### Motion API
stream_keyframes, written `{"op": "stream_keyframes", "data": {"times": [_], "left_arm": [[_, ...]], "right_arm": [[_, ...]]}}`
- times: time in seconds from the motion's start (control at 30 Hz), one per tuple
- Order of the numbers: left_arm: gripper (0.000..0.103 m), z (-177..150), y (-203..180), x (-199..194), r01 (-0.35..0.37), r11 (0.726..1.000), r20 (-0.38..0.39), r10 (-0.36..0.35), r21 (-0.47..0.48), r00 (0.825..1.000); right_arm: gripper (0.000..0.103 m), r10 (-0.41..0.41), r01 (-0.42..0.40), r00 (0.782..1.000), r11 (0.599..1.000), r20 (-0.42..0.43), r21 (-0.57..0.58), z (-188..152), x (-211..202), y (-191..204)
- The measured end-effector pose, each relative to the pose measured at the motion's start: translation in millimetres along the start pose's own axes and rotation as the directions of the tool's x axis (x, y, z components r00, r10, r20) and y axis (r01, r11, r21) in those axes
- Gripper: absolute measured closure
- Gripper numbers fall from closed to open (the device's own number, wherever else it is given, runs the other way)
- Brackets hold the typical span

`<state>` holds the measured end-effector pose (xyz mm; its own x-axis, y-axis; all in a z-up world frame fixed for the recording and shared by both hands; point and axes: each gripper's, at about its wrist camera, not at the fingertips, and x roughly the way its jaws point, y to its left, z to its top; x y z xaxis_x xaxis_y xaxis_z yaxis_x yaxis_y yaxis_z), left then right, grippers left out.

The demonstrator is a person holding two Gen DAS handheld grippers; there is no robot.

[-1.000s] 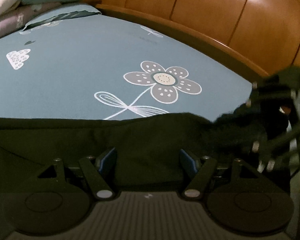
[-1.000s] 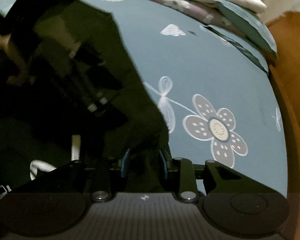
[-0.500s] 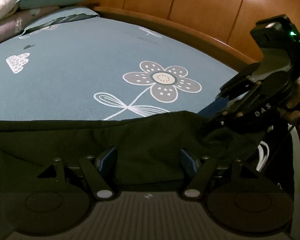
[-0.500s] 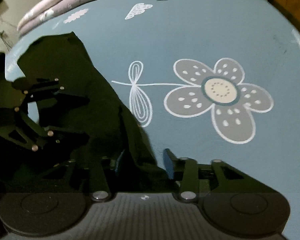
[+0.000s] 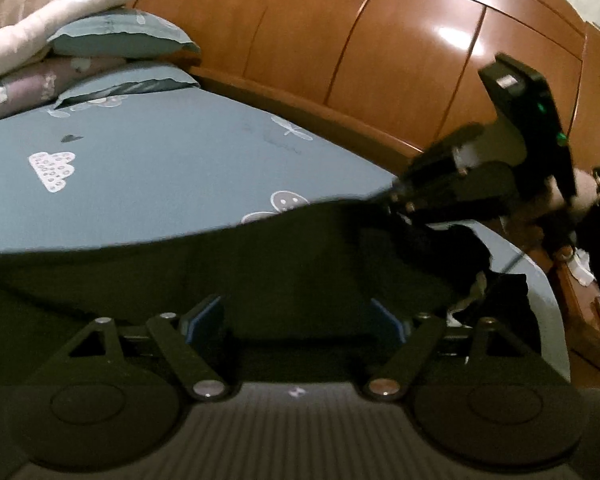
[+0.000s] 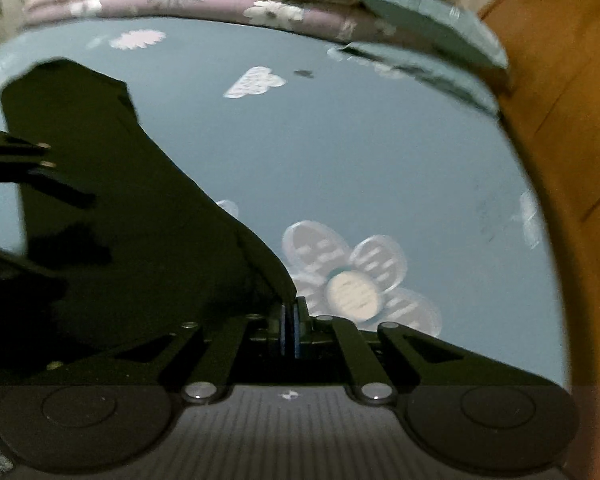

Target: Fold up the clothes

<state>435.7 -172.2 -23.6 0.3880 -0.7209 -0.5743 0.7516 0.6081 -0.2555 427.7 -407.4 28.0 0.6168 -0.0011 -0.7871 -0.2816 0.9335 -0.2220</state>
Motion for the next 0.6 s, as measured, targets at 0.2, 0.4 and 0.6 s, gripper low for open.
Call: {"op": "stream_keyframes", "data": {"times": [0.2, 0.4, 0.6], "left_arm": [[0.023, -9, 4, 0, -0.038, 0.999, -0.024, 0.037, -0.022, 0.999], [0.023, -11, 8, 0, -0.058, 0.998, -0.037, 0.057, -0.037, 0.998], [0.023, -13, 13, 1, -0.075, 0.996, -0.044, 0.073, -0.051, 0.996]], "right_arm": [[0.099, -0.173, 0.173, 0.985, 0.982, 0.003, -0.073, 19, 18, -17], [0.099, -0.218, 0.213, 0.975, 0.973, -0.048, -0.093, 21, 60, -27], [0.099, -0.23, 0.227, 0.968, 0.973, -0.097, -0.047, 15, 91, -31]]}}
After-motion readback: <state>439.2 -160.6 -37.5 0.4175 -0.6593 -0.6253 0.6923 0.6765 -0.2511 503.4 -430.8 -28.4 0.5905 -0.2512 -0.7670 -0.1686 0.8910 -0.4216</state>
